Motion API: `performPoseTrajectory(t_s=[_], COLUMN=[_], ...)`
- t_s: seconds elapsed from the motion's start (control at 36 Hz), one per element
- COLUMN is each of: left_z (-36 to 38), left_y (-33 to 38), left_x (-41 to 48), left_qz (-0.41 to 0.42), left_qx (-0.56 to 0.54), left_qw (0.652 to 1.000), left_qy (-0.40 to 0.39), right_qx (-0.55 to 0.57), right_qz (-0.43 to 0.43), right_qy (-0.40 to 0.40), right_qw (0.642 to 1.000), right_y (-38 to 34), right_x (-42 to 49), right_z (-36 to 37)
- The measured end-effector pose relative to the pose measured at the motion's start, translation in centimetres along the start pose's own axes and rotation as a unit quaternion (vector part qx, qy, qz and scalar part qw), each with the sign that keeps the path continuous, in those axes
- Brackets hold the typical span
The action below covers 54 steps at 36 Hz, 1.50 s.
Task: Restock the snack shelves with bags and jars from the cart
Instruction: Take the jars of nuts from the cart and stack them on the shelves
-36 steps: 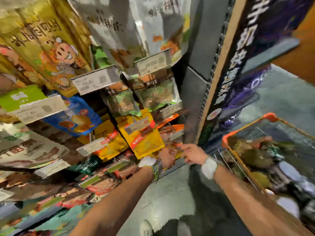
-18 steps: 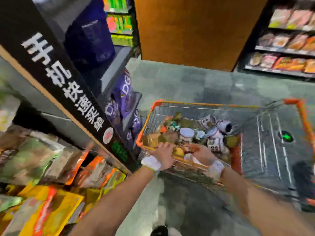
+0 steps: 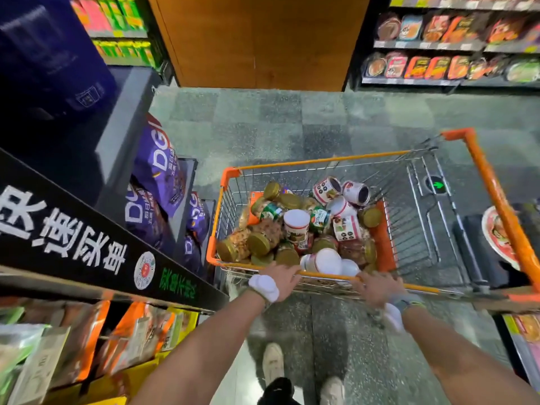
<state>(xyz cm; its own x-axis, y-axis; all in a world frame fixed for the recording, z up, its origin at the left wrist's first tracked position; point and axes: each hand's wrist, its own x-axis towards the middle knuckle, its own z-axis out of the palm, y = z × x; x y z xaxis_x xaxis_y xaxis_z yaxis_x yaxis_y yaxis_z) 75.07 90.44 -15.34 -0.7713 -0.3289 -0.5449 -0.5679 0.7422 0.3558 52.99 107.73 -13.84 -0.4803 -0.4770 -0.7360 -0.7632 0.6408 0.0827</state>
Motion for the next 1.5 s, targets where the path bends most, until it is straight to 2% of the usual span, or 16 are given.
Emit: performPoseTrajectory(t_s=[0.25,0.39,0.5,0.61,0.86,0.97,1.08,1.17,1.28,1.39,1.5], left_z=[-0.6,0.6,1.5,2.1,2.0,2.0,2.4,2.8,3.6,4.2,5.0], left_y=[0.1,-1.3,-2.3,-2.3,-3.7,-4.7,-4.8,-4.1,-3.7,-3.1,-2.7], left_x=[2.3,3.9,5.0,5.7,7.7,8.2,7.7,7.2,6.9,6.3,5.7], left_qz=[-0.035,0.005,-0.007,-0.031,-0.003,0.014,0.031,0.048,0.018,-0.011,-0.016], left_qx=[0.114,0.033,0.022,0.008,0.003,-0.012,-0.019,0.019,0.074,0.093,0.122], left_qw=[0.991,0.996,0.995,0.994,0.984,0.985,0.991,0.995,0.997,0.996,0.992], left_qy=[-0.054,-0.087,-0.094,-0.107,-0.177,-0.169,-0.132,-0.084,-0.021,-0.010,-0.006], right_qx=[0.000,-0.002,0.009,0.039,0.077,0.068,0.025,0.008,0.004,0.011,-0.034], right_qz=[-0.020,-0.042,-0.079,-0.081,-0.073,-0.080,-0.096,-0.092,-0.095,-0.095,-0.114], right_qy=[-0.042,-0.054,-0.075,-0.114,-0.131,-0.126,-0.104,-0.081,-0.070,-0.082,-0.063], right_qw=[0.999,0.998,0.994,0.989,0.986,0.986,0.990,0.992,0.993,0.992,0.991], right_y=[-0.3,-0.3,0.8,1.7,2.7,2.3,1.8,2.0,1.9,2.1,2.3], right_x=[1.1,0.9,2.0,3.2,4.8,4.8,4.1,3.9,3.5,3.1,2.0], right_z=[-0.4,-0.9,-0.9,-1.7,-1.2,-1.8,-1.6,-1.2,-0.7,0.0,1.2])
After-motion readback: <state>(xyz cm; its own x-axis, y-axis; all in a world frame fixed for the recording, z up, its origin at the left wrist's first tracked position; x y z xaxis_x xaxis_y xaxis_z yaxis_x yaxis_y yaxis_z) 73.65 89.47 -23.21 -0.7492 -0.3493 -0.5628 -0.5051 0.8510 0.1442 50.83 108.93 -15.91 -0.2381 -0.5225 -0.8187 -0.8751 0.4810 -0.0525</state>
